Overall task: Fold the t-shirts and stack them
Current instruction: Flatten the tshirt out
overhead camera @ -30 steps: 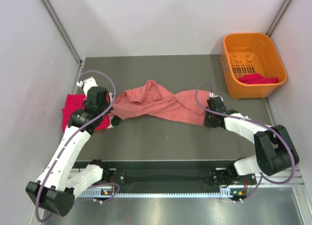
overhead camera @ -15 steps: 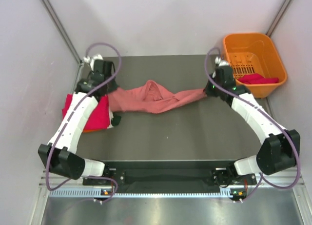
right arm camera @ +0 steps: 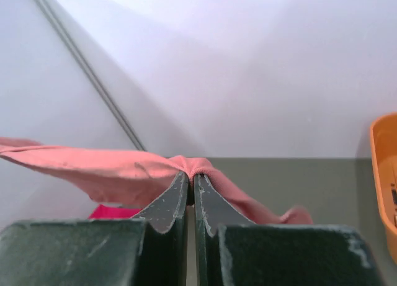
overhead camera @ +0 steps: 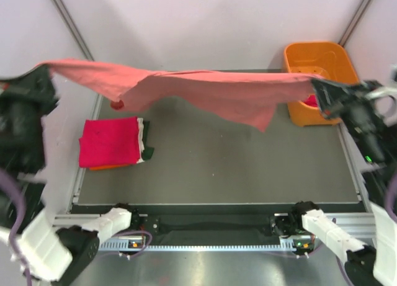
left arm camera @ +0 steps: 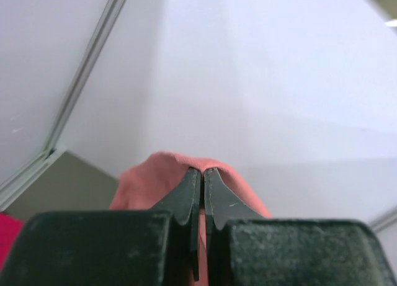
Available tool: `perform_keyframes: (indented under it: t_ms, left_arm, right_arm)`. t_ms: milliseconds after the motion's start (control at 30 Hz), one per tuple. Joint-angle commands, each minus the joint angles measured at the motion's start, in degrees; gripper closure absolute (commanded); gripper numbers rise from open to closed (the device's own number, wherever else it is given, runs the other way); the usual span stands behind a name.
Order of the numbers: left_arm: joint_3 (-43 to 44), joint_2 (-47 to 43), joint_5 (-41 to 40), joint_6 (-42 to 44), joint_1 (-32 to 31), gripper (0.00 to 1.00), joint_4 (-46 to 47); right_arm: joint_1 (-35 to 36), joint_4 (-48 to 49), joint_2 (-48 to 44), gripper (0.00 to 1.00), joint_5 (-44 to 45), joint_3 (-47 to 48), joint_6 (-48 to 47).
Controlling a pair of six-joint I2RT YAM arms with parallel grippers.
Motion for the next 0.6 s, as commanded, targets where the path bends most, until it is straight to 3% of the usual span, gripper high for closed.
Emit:
perform_keyframes:
  t_ms: [0,267,433,567]
  left_arm:
    - [-0.07,-3.16,3.47,-1.35,0.31,1.0,-0.77]
    - [-7.97,-1.16,11.39,-6.36,0.31,1.0,5.81]
    - [-17.99,7.09,9.03,-8.91,0.31,1.0,12.76]
    - [-15.83,19.19,9.11,-9.97,0.4,1.0,15.75]
  right_arm:
    - [-0.25,-6.15,-4.35,1.0,-0.36,3.02,0.68]
    - [-0.25,-8.97,-6.31,1.0,5.07,0.4,0.95]
    - [-0.25,-3.53,3.5,1.0,10.72,-1.99,-2.3]
    - [-1.12,-1.59,16.17,1.0,10.9,2.29,-3.63]
